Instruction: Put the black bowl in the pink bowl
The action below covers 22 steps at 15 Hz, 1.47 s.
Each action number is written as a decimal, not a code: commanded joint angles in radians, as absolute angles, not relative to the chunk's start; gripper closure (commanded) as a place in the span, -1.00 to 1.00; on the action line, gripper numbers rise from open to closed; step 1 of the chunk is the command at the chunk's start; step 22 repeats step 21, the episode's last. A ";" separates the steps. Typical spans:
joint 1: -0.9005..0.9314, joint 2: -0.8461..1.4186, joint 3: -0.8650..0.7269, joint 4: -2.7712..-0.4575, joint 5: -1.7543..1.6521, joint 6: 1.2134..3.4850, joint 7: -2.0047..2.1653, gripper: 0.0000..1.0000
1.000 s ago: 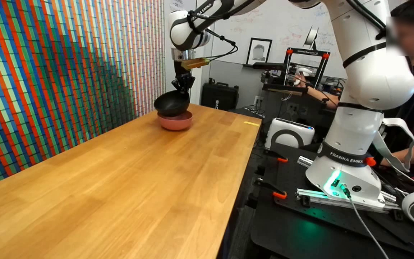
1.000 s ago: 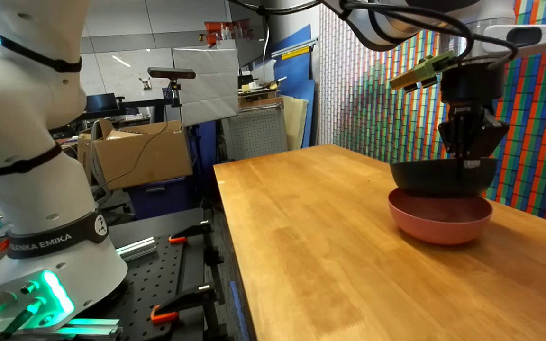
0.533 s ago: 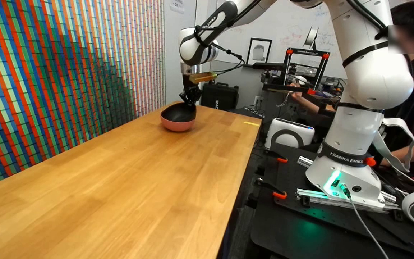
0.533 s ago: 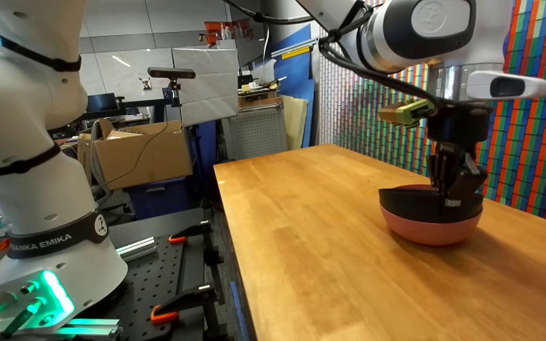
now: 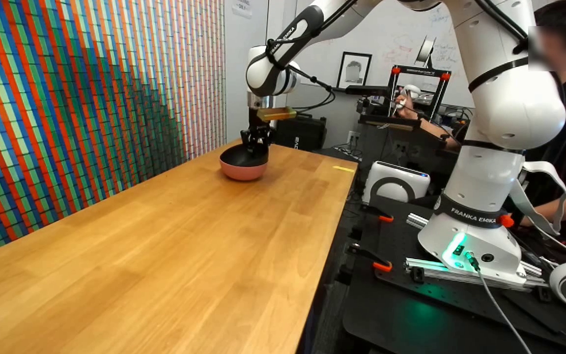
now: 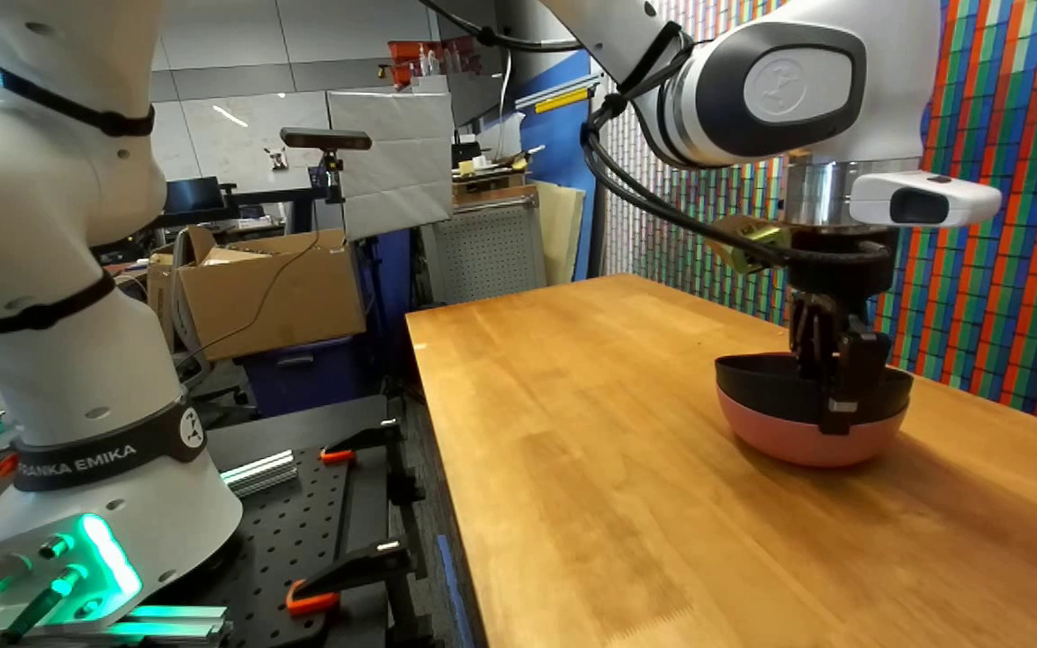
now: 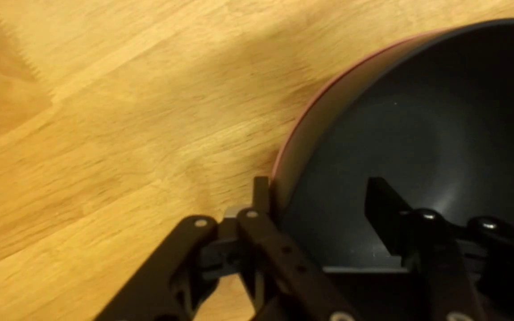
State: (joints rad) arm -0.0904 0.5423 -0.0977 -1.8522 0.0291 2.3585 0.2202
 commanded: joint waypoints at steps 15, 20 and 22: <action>-0.050 0.209 -0.006 -1.747 -0.064 1.800 -0.225 -1.00; -0.040 0.210 -0.003 -1.736 -0.069 1.813 -0.234 -1.00; -0.040 0.210 -0.003 -1.737 -0.069 1.813 -0.234 -1.00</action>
